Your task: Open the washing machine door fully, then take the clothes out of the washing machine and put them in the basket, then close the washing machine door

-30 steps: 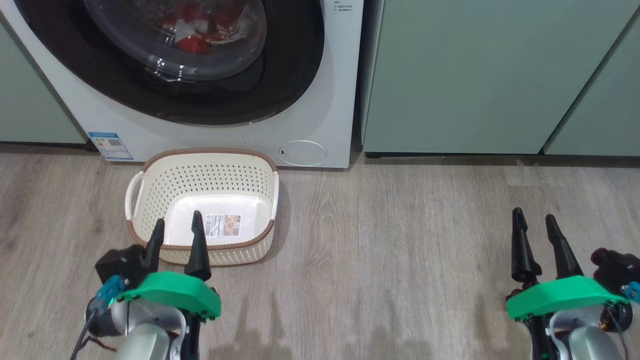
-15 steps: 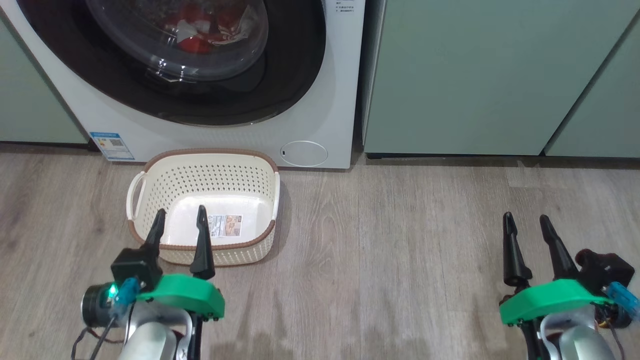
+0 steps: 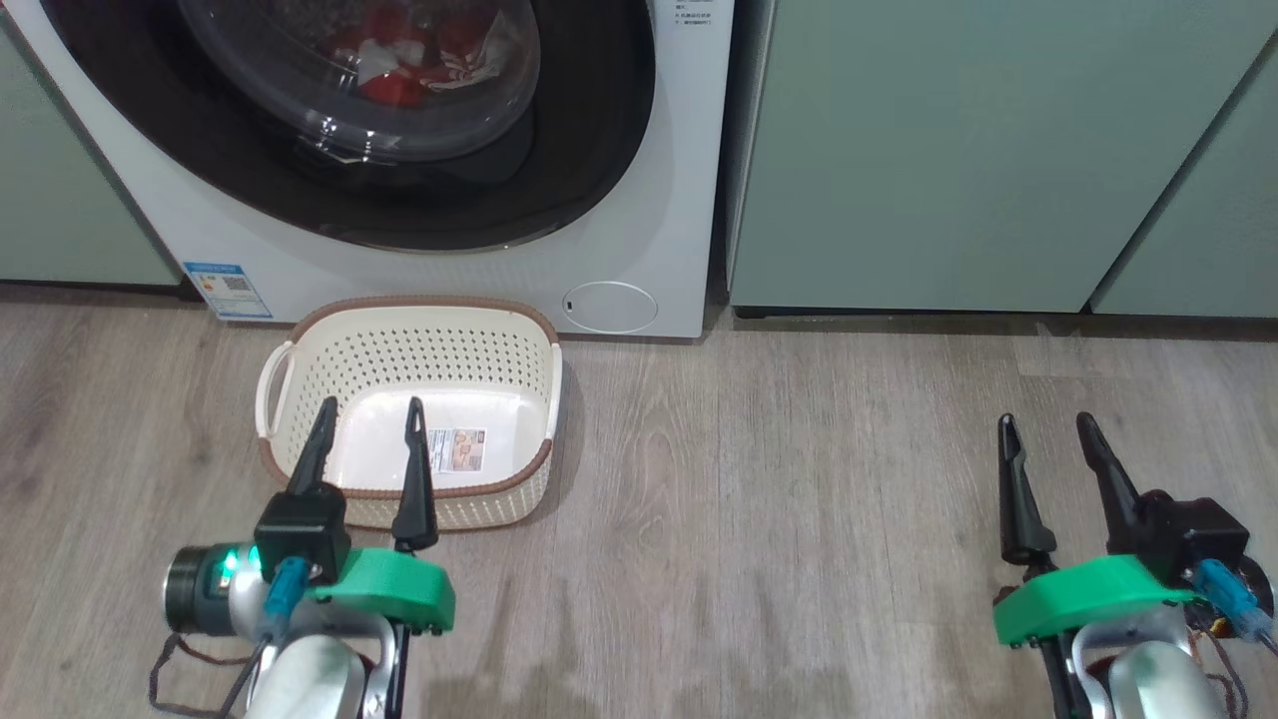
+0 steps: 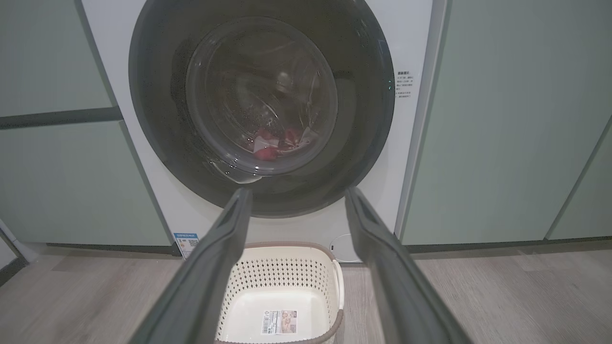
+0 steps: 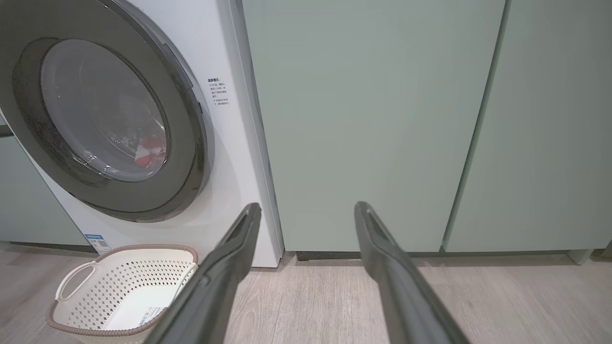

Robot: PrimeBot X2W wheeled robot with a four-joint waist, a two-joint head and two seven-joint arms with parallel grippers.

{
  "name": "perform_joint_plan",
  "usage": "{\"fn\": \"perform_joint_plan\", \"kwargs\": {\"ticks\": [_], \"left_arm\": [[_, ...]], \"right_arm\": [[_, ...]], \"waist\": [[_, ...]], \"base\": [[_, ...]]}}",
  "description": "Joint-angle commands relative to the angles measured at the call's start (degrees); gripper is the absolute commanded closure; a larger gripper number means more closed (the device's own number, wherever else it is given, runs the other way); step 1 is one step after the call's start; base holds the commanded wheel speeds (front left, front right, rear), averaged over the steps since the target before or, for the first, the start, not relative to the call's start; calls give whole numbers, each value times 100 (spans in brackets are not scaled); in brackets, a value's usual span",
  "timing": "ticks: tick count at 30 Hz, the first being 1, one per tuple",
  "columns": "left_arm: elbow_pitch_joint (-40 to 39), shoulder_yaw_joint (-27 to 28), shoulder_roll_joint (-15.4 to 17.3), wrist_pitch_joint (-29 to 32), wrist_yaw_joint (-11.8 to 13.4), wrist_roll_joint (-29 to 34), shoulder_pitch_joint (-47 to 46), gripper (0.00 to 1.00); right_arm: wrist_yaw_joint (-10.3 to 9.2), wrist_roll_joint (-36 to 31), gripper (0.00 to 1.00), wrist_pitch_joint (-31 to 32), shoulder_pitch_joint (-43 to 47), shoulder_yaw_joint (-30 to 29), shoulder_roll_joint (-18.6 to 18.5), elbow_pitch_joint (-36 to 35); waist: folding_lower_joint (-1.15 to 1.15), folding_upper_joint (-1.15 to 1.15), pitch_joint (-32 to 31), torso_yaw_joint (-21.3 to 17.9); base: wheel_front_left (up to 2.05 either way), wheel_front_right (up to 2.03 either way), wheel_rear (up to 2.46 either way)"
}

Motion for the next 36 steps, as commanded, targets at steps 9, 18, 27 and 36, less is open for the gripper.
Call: {"fn": "perform_joint_plan", "kwargs": {"ticks": [9,18,27,36], "left_arm": [[83,501,-146,-230,-279,517,-352,0],[380,737,-284,-230,-558,558,-405,0],[387,849,-350,-230,-655,643,-405,0],[422,895,-384,-230,-700,656,-409,0]], "right_arm": [[-4,-344,0,-229,-315,113,-93,-291],[-4,-64,0,-229,-301,37,-93,-218],[-4,-37,0,-229,-299,92,-93,-150],[-4,-46,0,-229,-323,187,-93,-91]], "waist": [[0,0,7,9],[0,0,24,22],[0,0,34,24],[0,0,90,53]], "base": [[0,0,0],[0,0,0],[0,0,0],[0,0,0]]}}
